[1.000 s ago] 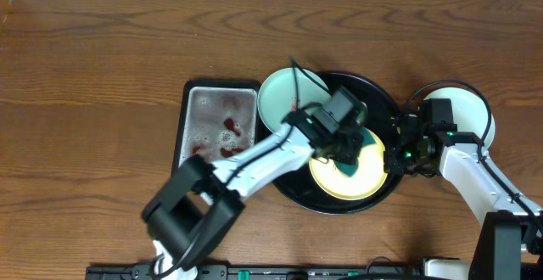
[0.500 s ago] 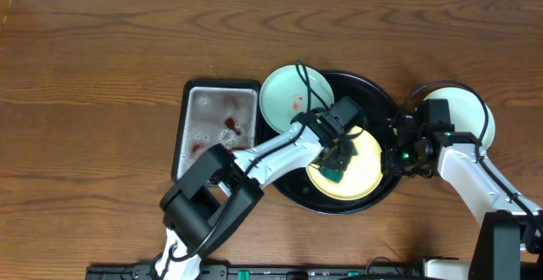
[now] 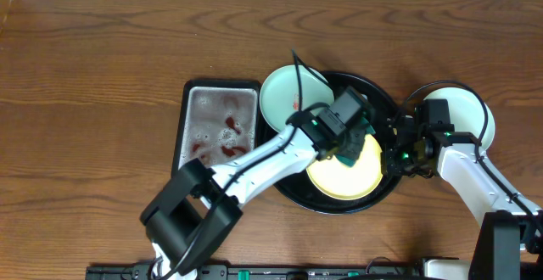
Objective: Clean dirty plates on tray and stack at the side
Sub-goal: 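Scrub the yellow plate with the sponge in the left gripper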
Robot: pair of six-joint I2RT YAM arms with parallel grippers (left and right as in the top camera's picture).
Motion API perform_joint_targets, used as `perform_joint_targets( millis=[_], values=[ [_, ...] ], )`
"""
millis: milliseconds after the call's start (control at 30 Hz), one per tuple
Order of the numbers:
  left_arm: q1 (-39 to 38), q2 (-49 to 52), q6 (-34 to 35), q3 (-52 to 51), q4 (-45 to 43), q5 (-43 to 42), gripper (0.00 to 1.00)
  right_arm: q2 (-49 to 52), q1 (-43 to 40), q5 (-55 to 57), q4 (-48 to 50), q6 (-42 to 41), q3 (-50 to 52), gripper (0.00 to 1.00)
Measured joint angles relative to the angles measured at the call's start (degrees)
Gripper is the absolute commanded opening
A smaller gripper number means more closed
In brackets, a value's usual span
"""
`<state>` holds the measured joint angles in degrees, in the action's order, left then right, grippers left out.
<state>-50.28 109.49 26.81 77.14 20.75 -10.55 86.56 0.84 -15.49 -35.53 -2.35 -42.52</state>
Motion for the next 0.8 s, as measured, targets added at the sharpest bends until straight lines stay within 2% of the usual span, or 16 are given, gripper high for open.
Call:
perform_joint_targets(
  millis=[300, 733, 800],
  values=[
    [-1.16, 6.40, 0.44, -0.02, 2.89, 0.02, 0.08, 0.00, 0.00, -0.02, -0.26, 0.00, 0.00, 0.01],
    [4.20, 4.07, -2.23, 0.07, 12.13, 1.95, 0.07, 0.00, 0.07, -0.44, -0.48, 0.00, 0.00, 0.01],
    [5.14, 1.75, -2.69, -0.07, 12.37, 1.90, 0.07, 0.00, 0.07, -0.44, -0.44, 0.00, 0.00, 0.04]
  ],
)
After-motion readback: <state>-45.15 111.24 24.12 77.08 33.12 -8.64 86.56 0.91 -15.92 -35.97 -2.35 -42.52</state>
